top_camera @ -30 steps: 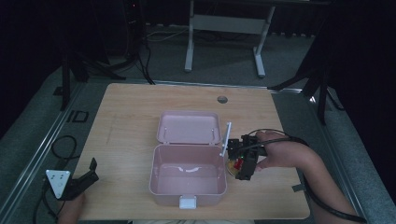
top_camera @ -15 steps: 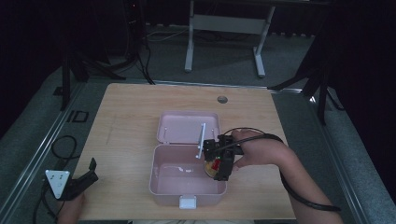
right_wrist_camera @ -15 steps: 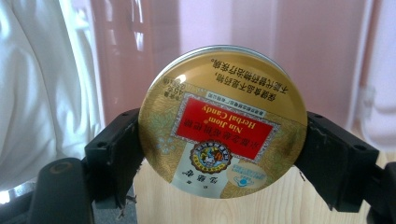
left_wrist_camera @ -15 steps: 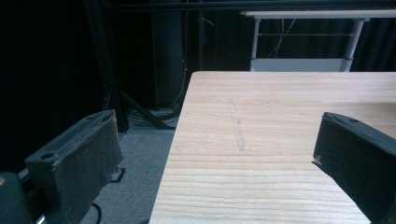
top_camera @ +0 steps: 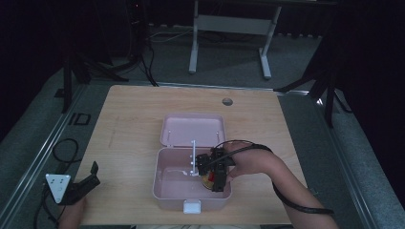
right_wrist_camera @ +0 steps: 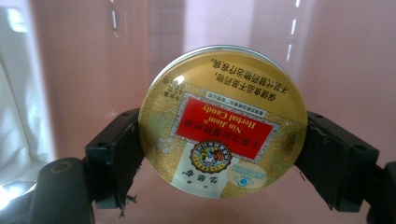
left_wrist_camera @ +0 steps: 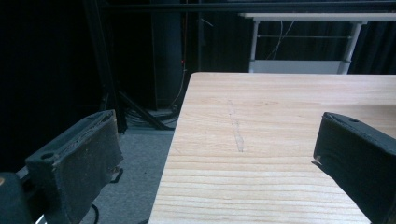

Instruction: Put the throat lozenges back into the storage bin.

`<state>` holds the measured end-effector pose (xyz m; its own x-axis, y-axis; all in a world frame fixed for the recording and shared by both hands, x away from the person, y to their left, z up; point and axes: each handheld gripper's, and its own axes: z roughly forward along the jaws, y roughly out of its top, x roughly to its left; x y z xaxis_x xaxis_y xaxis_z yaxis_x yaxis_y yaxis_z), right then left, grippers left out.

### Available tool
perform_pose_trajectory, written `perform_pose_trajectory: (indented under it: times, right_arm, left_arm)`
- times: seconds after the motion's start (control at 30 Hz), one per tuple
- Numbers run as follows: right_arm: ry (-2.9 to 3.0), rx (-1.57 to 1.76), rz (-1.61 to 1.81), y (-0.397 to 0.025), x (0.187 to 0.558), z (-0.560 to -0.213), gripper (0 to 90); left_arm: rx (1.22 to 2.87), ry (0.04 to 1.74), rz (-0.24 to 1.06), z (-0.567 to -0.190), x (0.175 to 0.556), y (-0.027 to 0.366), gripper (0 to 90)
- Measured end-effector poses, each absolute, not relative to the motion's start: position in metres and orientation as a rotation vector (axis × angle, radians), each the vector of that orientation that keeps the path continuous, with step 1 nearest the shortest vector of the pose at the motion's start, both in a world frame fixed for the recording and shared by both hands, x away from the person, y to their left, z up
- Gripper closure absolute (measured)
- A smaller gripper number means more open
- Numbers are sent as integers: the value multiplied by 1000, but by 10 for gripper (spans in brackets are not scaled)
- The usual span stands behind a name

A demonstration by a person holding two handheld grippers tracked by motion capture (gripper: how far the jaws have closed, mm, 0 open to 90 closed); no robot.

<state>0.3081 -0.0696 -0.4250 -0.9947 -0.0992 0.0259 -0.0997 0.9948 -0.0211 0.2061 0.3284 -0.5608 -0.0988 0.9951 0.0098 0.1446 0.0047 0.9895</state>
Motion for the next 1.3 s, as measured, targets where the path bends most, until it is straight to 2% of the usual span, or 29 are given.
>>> perform_pose_trajectory:
  times: [0.8,1.3]
  right_arm:
    - [-3051,185,247,-60,313,-487,196]
    - [-3073,196,193,-60,312,-478,137]
  left_arm:
    - [1277,1384,1218,-561,207,327,12]
    - [1278,1386,1215,-561,207,327,12]
